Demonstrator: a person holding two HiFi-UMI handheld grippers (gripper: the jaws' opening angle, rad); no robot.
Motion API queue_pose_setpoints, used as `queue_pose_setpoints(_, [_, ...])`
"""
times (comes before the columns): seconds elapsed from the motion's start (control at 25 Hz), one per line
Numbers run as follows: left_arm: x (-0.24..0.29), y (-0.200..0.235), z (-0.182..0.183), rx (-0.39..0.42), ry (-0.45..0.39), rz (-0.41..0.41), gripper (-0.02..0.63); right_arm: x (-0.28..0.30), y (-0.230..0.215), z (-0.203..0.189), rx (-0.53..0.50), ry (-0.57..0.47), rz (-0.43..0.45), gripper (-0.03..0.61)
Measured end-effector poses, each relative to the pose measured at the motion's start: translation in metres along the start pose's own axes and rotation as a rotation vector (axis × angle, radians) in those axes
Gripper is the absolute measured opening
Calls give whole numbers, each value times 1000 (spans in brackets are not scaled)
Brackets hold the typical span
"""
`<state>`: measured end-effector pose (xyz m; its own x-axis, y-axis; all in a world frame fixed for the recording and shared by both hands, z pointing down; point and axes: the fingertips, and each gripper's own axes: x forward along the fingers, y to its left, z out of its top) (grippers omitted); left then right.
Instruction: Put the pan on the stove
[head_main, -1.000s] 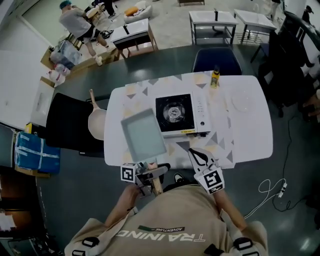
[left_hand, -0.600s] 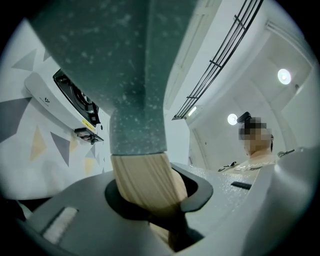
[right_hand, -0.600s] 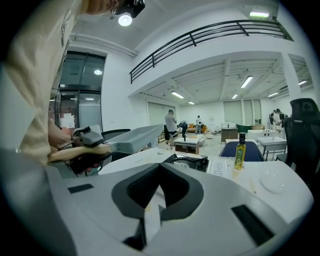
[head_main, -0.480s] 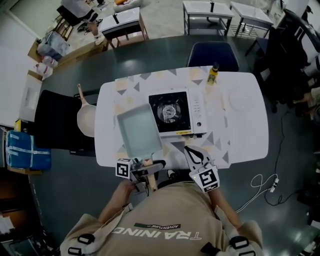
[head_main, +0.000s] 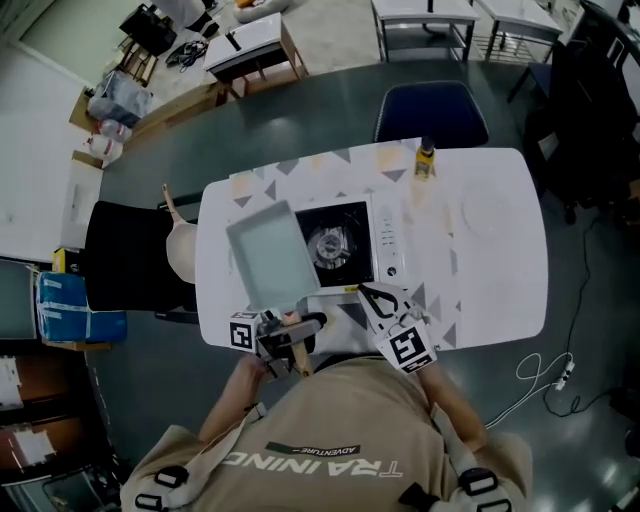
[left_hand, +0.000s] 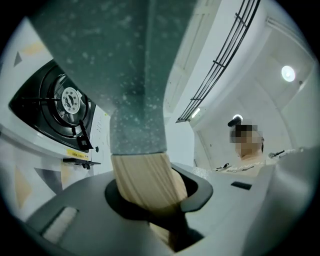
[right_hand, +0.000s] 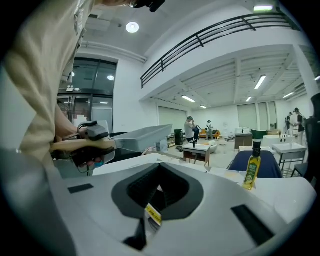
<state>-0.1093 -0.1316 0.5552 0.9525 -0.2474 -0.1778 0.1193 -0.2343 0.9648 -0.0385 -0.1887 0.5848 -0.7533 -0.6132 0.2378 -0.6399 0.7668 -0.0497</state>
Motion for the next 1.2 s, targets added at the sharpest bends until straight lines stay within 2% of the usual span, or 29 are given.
queue_pose_setpoints(0.24, [18, 21, 9, -28, 27, 19, 95, 1, -28, -17, 42, 9, 9, 3])
queue_pose_setpoints(0.44, [27, 30, 15, -67, 62, -7, 100, -3, -37, -25, 72, 37, -14, 3])
queue_pose_setpoints(0.64, [35, 39, 22, -76, 130, -28, 100, -3, -45, -19, 58, 51, -78, 3])
queue_pose_setpoints(0.84, [33, 71, 18, -93, 207, 3, 100, -5, -45, -12, 78, 42, -151, 3])
queue_pose_setpoints(0.96, [35, 84, 17, -113, 245, -9, 101, -7, -48, -15, 90, 63, -184, 4])
queue_pose_setpoints(1.2, [39, 95, 11, -128, 262, -30, 103, -19, -41, -32, 115, 100, -213, 3])
